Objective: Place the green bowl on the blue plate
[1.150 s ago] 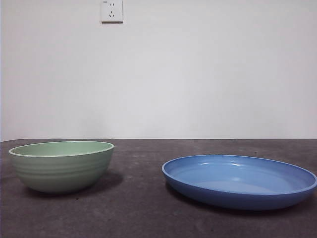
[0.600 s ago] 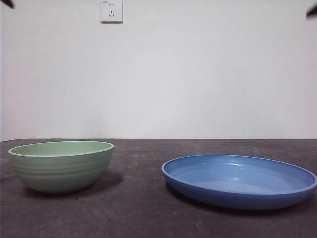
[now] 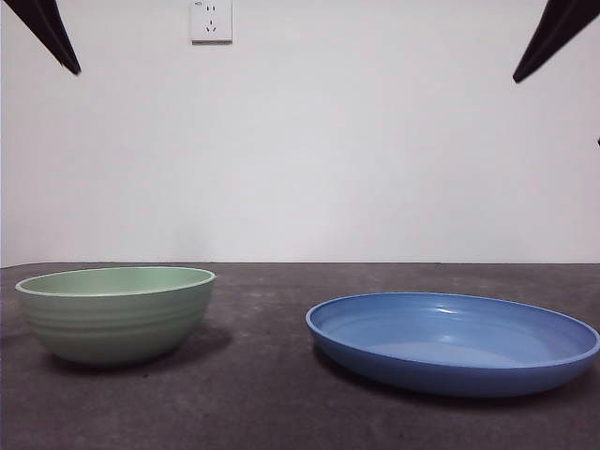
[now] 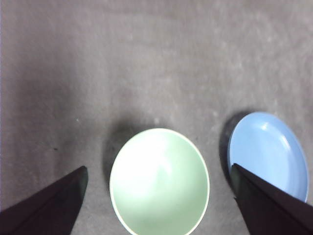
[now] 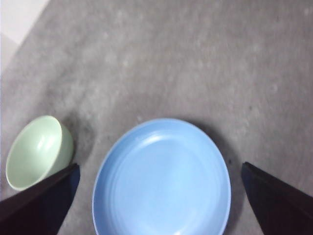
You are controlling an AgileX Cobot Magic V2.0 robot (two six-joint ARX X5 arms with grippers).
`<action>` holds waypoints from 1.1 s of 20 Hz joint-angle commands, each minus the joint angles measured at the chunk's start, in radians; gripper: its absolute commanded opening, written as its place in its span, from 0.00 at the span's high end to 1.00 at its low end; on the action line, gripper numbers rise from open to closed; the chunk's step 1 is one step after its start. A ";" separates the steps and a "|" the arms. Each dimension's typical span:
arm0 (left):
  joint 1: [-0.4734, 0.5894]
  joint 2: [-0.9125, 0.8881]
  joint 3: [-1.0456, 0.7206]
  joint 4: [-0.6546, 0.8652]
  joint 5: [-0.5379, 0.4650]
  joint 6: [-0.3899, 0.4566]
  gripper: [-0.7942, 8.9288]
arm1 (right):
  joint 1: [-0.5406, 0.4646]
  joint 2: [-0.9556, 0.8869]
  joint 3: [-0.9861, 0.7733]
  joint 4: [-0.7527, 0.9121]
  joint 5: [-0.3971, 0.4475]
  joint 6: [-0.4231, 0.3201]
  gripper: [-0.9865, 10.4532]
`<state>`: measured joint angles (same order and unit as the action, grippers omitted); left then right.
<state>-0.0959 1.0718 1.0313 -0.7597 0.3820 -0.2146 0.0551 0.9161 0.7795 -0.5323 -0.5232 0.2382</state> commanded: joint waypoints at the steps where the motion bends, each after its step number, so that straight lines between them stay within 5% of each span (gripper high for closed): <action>1: -0.006 0.046 0.026 0.010 0.005 0.024 0.43 | 0.003 0.012 0.021 -0.029 0.000 -0.041 0.39; 17: -0.048 0.546 0.026 0.028 0.004 0.042 0.46 | 0.003 0.011 0.021 -0.115 -0.001 -0.044 0.39; 22: -0.063 0.567 0.026 0.031 0.004 0.043 0.89 | 0.003 0.011 0.021 -0.115 -0.001 -0.044 0.39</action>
<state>-0.1555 1.6222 1.0336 -0.7334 0.3828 -0.1886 0.0555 0.9199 0.7822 -0.6495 -0.5224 0.2062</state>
